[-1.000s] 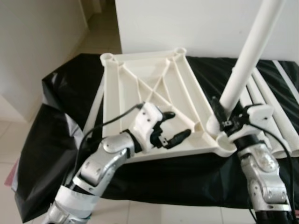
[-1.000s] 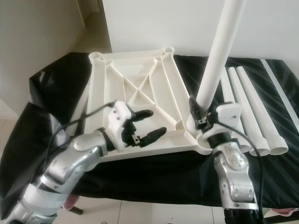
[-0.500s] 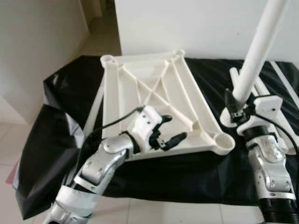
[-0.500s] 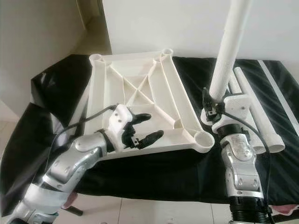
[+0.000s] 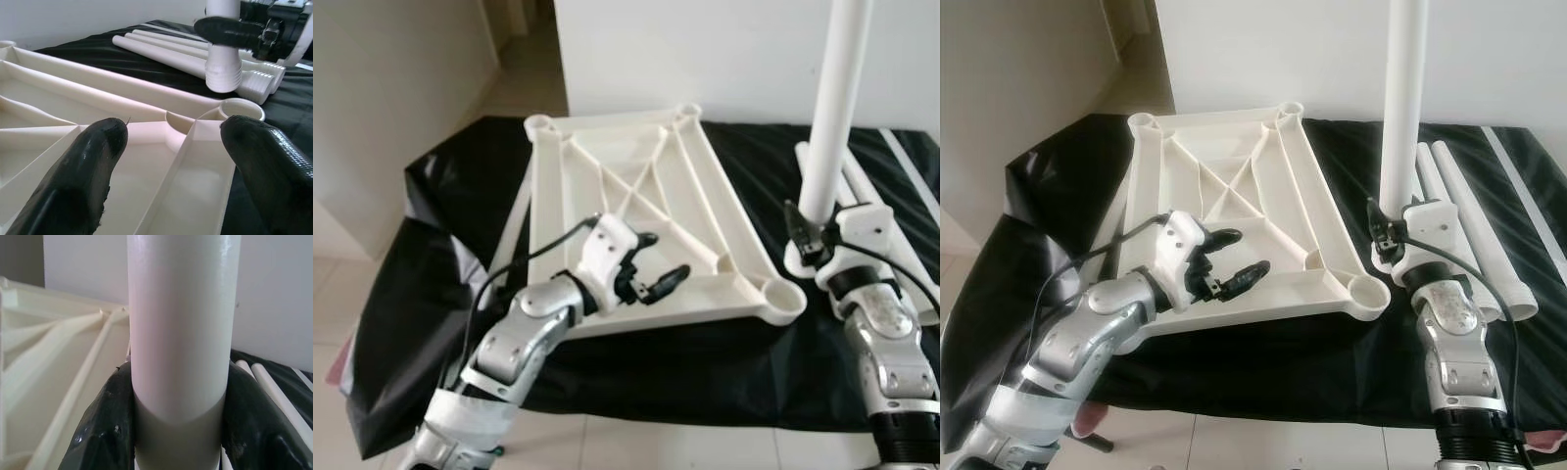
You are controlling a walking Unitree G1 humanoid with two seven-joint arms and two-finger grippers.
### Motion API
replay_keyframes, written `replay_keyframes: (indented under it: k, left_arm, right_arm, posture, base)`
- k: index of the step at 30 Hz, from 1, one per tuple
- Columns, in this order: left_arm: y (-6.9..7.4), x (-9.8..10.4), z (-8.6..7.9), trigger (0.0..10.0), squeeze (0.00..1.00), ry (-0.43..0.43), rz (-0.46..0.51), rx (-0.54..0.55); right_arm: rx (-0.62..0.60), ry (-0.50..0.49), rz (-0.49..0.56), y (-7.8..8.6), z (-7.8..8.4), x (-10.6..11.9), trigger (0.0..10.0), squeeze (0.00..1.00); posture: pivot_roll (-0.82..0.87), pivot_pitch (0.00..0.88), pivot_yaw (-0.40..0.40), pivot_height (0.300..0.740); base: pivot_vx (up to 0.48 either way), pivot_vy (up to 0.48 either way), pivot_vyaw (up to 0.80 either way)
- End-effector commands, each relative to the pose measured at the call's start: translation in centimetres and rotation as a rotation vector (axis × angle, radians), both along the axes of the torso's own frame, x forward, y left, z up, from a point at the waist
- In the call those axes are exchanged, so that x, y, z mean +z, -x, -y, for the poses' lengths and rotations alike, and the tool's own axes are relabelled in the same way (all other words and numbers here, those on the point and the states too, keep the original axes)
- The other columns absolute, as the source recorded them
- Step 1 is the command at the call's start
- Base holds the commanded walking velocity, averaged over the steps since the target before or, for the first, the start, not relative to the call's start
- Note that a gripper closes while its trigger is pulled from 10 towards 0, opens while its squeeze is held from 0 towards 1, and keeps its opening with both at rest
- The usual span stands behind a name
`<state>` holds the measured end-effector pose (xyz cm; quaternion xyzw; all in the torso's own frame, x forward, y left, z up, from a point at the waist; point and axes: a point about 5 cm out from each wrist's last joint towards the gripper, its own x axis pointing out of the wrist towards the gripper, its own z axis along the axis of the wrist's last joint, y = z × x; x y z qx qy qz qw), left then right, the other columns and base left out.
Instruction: Building children table
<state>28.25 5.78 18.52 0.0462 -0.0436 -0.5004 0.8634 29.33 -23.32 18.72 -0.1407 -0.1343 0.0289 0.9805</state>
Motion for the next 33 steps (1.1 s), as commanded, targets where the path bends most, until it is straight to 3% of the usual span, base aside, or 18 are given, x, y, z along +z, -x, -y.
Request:
replay_keyframes:
  k: [1,5,18,20,24,33]
  left_arm:
    - [0.3,0.1,0.0,10.0,0.0,0.012,-0.011,-0.029]
    - [0.5,0.0,0.4,10.0,0.0,0.025,-0.012,-0.025]
    - [0.6,0.2,0.6,10.0,0.0,0.045,-0.018,-0.025]
    - [0.7,0.2,0.7,10.0,0.0,0.05,-0.021,-0.028]
    - [0.7,0.2,0.7,10.0,0.0,0.052,-0.022,-0.029]
    - [0.9,0.3,1.1,10.0,0.0,0.069,-0.033,-0.035]
  right_arm:
    - [-0.002,0.014,0.016,0.0,0.0,0.1,10.0,0.0]
    - [-0.014,0.013,0.006,-0.2,0.0,-0.2,10.0,0.0]
    - [0.008,-0.118,-0.205,-1.2,-0.5,-1.6,10.0,0.0]
    - [0.005,-0.174,-0.24,-1.5,-0.2,-1.3,10.0,0.0]
    - [0.002,-0.197,-0.252,-1.6,-0.1,-1.2,10.0,0.0]
    - [-0.013,-0.262,-0.412,-2.6,1.2,-0.5,10.0,0.0]
  posture:
    - [-0.02,0.074,-0.008,0.74]
    - [-0.02,0.072,-0.009,0.74]
    - [-0.02,0.057,-0.006,0.74]
    - [-0.02,0.051,-0.008,0.74]
    - [-0.02,0.051,-0.008,0.74]
    - [-0.02,0.046,-0.013,0.74]
  base:
    - [0.0,0.0,0.0]
    - [0.0,0.0,0.0]
    - [0.0,0.0,0.0]
    - [0.0,0.0,0.0]
    - [0.0,0.0,0.0]
    - [0.0,0.0,0.0]
